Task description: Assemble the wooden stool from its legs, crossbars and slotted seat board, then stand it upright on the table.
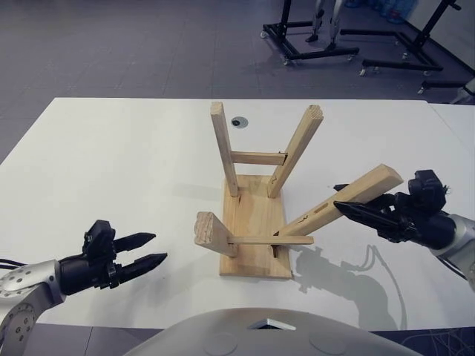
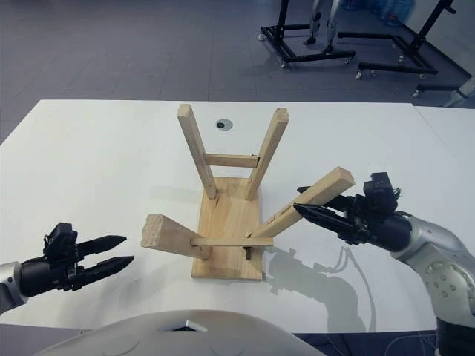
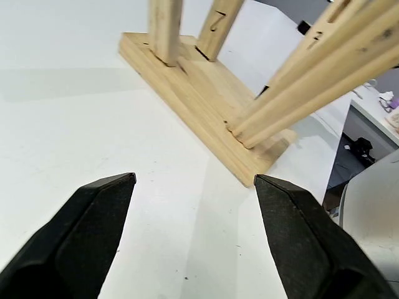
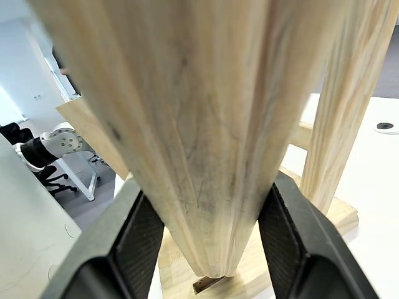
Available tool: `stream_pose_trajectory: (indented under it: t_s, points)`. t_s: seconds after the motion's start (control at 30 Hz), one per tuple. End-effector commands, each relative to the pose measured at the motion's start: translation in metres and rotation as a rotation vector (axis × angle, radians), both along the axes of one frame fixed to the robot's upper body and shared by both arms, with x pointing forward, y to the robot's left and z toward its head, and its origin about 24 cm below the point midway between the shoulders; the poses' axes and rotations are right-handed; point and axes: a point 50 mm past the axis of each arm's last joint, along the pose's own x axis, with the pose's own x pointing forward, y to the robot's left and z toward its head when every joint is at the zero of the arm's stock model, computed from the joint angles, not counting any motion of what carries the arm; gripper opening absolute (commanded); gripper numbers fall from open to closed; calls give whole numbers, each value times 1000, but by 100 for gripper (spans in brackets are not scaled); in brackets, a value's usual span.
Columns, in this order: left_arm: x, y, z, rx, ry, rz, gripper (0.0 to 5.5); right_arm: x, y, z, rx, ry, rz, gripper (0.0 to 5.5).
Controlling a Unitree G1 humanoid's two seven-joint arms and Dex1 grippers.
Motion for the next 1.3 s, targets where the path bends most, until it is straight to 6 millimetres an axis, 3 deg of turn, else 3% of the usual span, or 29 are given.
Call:
stream_pose_trajectory:
  t_s: [0.03, 0.2, 0.6, 0.87, 1.3]
  points:
    - [-2, -19, -4, -19, -20, -25, 348, 4, 3, 19, -35, -60, 73, 204]
    - [1, -30, -7, -40, -34, -19, 348, 5, 6, 18, -49, -32, 153, 204]
    - [8, -31, -7, -37, -52, -18, 348, 8, 10, 4, -149, -70, 193, 204]
    - [10, -31, -10, -39, -58, -17, 348, 15, 16, 8, -183, -169, 167, 204]
    - [23, -26, -13, -5, -88, -39, 348, 20, 34, 9, -226, -226, 283, 204]
